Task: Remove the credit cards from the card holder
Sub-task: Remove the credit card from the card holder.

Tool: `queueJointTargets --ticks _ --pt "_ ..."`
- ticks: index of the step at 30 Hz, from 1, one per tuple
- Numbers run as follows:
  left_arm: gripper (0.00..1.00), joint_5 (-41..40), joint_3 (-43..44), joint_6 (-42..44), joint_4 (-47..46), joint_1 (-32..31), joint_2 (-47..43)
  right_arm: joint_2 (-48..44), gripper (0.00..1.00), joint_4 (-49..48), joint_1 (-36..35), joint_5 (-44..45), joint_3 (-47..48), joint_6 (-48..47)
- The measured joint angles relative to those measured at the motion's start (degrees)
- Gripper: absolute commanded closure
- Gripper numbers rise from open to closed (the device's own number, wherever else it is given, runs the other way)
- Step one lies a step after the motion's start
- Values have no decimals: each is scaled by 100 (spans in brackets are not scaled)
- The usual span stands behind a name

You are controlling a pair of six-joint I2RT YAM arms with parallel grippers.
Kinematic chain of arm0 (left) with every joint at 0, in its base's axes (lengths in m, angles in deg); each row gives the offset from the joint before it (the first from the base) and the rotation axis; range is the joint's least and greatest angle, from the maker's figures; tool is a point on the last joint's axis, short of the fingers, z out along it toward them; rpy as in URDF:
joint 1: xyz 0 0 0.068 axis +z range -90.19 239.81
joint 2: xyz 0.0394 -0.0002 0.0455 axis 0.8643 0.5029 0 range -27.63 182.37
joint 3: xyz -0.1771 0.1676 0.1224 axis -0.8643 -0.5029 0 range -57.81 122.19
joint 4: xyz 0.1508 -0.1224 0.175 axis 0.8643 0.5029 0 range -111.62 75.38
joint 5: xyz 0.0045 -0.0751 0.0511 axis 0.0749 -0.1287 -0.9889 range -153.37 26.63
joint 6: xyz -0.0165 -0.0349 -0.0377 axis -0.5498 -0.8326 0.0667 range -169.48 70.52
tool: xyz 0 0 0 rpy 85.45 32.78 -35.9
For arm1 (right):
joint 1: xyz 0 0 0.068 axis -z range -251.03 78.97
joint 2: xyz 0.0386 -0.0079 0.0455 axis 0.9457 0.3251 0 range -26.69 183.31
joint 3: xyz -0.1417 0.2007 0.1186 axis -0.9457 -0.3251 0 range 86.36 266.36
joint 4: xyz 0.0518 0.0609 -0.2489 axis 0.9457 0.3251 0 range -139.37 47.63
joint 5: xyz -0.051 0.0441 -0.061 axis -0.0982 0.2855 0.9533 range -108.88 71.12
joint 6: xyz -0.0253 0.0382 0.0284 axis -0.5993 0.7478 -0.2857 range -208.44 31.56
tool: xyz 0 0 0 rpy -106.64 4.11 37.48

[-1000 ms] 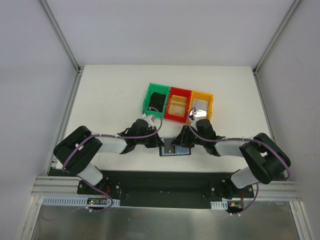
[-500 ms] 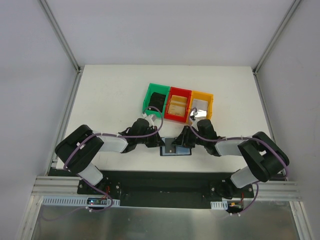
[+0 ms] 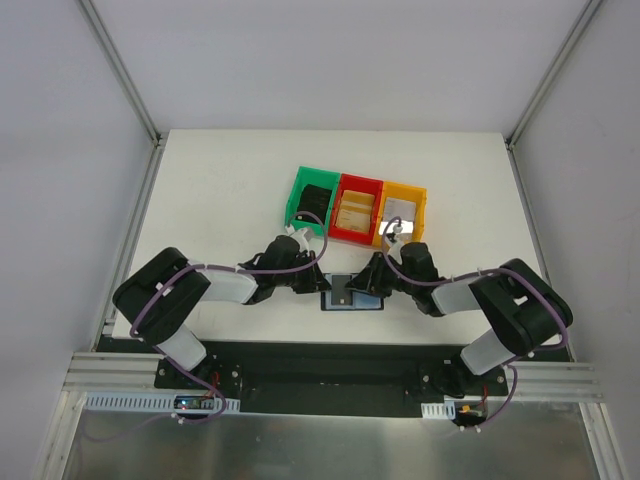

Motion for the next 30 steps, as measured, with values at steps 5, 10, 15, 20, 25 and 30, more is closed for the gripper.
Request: queueJointTargets --ticks 5,10,15,20,25,30 --pt "100 -2 28 2 -2 2 33 4 63 -201 39 -24 -48 76" --pt "100 -2 57 2 -2 7 72 4 63 -363 76 -55 -81 133" --pt "100 0 81 2 -4 7 98 4 65 -529 98 -79 -83 160" --pt "100 2 125 11 2 7 142 4 66 -706 120 -105 -83 203" --pt "100 4 157 17 7 4 168 4 65 -802 140 -149 -83 214" --pt "100 4 168 17 26 4 170 4 65 -754 140 -157 -74 140"
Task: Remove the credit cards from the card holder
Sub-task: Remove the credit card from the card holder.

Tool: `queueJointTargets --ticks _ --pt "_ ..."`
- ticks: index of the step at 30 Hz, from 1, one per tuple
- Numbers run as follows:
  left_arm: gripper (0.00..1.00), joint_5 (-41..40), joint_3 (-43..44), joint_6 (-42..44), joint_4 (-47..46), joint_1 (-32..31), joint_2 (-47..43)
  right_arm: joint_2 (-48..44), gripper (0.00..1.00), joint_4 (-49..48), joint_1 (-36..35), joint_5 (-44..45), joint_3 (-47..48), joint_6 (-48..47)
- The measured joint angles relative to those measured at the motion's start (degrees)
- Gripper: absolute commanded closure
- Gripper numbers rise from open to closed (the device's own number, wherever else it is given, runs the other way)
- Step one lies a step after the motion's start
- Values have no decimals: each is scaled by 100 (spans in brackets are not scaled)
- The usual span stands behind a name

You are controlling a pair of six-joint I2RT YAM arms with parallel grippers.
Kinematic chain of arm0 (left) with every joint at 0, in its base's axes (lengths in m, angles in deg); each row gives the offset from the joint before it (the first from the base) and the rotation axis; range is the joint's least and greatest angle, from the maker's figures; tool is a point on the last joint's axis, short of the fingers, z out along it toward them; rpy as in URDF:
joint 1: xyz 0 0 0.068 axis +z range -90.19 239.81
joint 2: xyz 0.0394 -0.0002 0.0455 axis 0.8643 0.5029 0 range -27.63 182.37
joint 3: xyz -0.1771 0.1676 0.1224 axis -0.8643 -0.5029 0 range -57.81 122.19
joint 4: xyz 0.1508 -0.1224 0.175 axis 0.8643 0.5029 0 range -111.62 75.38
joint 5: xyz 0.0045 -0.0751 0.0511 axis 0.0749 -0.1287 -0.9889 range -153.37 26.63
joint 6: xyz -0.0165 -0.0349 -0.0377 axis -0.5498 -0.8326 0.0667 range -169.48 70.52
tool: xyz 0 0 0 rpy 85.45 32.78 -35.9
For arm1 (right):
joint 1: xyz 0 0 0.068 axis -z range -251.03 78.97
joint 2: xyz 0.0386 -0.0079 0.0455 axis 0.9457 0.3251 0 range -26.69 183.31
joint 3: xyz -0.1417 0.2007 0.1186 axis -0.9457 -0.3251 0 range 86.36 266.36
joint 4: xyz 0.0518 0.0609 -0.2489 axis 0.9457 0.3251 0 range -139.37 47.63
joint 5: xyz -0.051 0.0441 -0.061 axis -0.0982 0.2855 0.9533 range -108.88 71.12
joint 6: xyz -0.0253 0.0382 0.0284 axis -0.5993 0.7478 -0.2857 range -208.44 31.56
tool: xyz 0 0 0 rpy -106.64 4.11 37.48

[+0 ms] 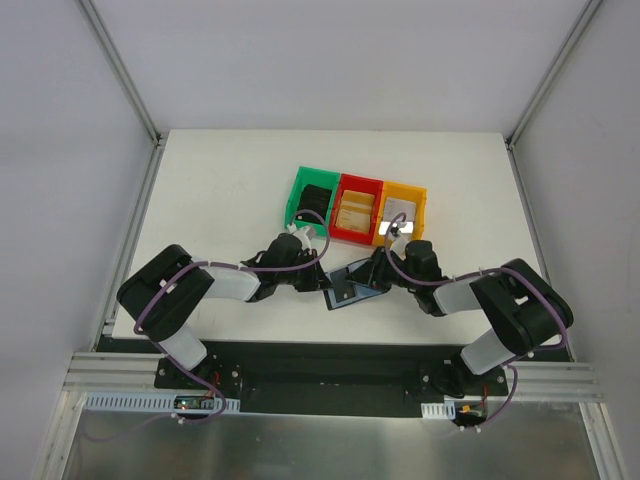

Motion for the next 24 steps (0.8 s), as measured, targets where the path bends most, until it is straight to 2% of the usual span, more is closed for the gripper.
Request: queueJointTargets --ticks 24 --pt "100 -13 39 11 -2 -4 9 0 65 1071 -50 -144 240 -667"
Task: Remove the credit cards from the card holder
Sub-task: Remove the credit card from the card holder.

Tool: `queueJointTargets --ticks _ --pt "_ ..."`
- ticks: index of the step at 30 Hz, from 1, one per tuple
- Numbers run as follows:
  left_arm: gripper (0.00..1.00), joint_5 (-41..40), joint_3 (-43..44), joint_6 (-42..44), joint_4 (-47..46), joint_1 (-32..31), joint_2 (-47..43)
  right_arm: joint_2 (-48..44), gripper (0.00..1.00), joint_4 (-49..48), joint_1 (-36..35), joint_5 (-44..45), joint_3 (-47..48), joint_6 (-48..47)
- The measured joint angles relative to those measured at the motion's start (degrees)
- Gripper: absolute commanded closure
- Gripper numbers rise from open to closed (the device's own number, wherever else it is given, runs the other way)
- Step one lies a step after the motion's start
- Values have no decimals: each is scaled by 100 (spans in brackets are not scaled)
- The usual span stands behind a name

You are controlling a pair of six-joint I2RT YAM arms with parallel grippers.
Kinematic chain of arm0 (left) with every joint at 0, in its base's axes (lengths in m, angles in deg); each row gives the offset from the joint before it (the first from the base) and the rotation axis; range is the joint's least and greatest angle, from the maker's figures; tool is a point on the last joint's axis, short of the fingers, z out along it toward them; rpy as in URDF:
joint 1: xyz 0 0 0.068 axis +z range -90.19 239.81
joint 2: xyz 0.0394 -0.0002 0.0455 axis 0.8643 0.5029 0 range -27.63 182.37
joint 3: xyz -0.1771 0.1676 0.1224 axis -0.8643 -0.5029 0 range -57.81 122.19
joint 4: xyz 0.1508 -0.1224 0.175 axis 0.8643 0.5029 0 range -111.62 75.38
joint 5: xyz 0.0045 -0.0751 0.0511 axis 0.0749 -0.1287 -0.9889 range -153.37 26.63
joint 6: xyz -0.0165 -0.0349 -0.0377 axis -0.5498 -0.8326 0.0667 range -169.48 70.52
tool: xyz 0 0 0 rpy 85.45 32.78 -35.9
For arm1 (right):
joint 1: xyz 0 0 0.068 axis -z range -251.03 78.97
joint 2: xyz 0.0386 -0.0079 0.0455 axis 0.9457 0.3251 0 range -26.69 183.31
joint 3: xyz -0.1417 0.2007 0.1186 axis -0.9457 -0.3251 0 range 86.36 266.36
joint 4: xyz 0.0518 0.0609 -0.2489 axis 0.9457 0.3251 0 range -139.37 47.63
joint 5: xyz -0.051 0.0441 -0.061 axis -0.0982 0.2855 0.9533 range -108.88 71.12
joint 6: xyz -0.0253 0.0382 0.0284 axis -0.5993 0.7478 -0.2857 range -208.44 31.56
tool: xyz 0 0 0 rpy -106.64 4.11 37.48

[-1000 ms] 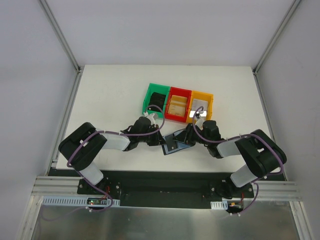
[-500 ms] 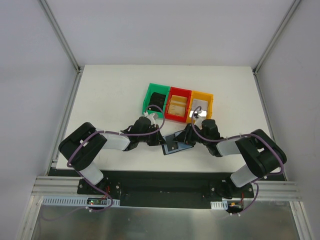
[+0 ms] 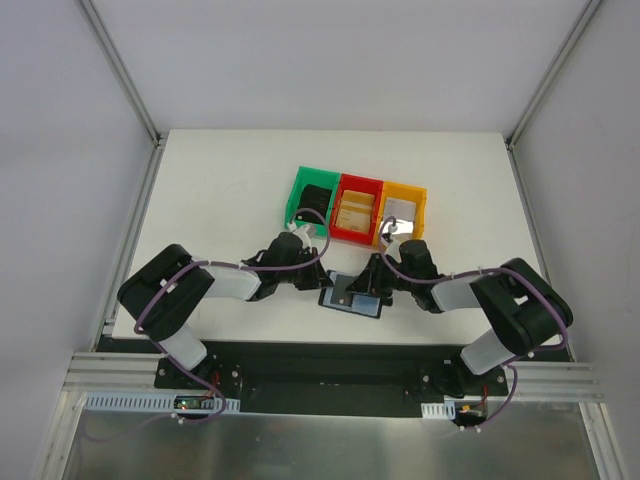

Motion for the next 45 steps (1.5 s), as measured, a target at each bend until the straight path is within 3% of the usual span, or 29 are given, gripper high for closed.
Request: queueJointTargets --ticks 10,24,34,39,45 --pt "100 -157 120 13 -170 -85 155 17 64 177 -444 -675 22 103" --pt "100 -186 -94 9 -210 -155 22 -223 57 179 -400 -400 -35 142" --pt "100 -450 -223 -11 -155 -192 -116 -2627 53 2608 -424 629 -13 -984" --pt "100 -699 -459 -61 -101 -192 -400 -3088 53 3692 -531 964 -17 -1287" --pt "100 -1152 -743 -251 83 -192 -804 -3547 47 4249 -614 1255 -396 -1255"
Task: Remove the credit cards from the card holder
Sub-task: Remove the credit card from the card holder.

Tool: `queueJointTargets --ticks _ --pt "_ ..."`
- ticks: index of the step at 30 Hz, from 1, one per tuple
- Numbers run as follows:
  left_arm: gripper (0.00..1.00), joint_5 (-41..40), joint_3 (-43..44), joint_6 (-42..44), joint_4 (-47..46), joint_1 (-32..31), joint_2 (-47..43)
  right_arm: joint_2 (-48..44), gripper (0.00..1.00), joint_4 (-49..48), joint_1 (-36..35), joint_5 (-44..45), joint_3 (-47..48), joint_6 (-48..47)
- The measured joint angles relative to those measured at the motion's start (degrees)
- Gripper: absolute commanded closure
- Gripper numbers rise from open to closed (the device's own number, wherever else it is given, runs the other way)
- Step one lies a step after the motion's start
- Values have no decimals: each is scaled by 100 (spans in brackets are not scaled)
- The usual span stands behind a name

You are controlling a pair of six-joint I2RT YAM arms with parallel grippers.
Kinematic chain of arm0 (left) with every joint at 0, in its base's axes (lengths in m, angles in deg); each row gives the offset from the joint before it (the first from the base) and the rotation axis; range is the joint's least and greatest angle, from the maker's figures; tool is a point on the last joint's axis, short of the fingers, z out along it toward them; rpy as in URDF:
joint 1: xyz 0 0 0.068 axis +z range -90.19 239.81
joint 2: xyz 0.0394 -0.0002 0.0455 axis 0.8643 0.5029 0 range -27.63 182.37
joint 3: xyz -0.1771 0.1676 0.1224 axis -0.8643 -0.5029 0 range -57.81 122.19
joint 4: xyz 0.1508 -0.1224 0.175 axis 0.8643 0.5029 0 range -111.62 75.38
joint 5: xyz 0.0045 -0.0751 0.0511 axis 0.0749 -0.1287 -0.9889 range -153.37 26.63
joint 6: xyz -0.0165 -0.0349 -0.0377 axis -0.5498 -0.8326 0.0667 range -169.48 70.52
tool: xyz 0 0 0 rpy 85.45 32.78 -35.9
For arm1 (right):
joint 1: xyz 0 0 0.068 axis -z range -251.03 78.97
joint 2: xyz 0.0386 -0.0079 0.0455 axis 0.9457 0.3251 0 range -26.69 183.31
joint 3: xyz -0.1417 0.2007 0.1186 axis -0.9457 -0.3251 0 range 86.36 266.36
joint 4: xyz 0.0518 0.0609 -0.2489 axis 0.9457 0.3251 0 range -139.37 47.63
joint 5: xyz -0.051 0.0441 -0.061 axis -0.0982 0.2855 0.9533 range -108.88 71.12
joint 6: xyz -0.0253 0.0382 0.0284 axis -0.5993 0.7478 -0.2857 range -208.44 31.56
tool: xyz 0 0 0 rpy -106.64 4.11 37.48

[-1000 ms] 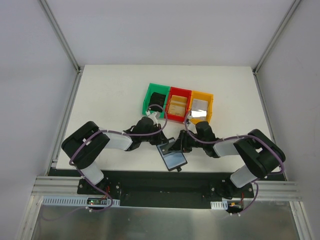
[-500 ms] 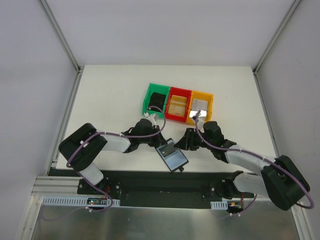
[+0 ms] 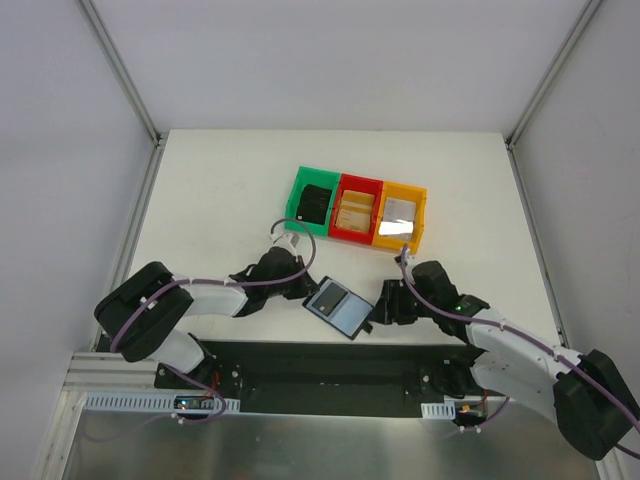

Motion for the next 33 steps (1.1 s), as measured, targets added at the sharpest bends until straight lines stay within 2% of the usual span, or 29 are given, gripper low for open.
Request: queueJointTargets --ticks 6,12,16,21,25,29,33 --pt "100 -470 -380 -562 181 0 -356 -358 45 175 -214 313 -227 225" --pt "100 -673 -817 -1104 264 0 -881 -1370 45 455 -472 813 -35 404" --pt "100 -800 -1045 -1180 520 0 -1408 -1067 45 520 -586 859 411 487" --pt "100 -848 -1191 -1362 647 -4 -1646 -984 44 393 -691 894 109 769" --pt "100 -927 -1290 -1617 562 -74 -1659 -1154 44 356 -1054 1045 101 841" --pt "77 -935 -1340 -1740 514 -76 -1731 -844 43 289 -1303 1115 538 815" --pt "68 -938 -1445 -1777 704 -109 -2192 -400 43 122 -1401 1115 955 780"
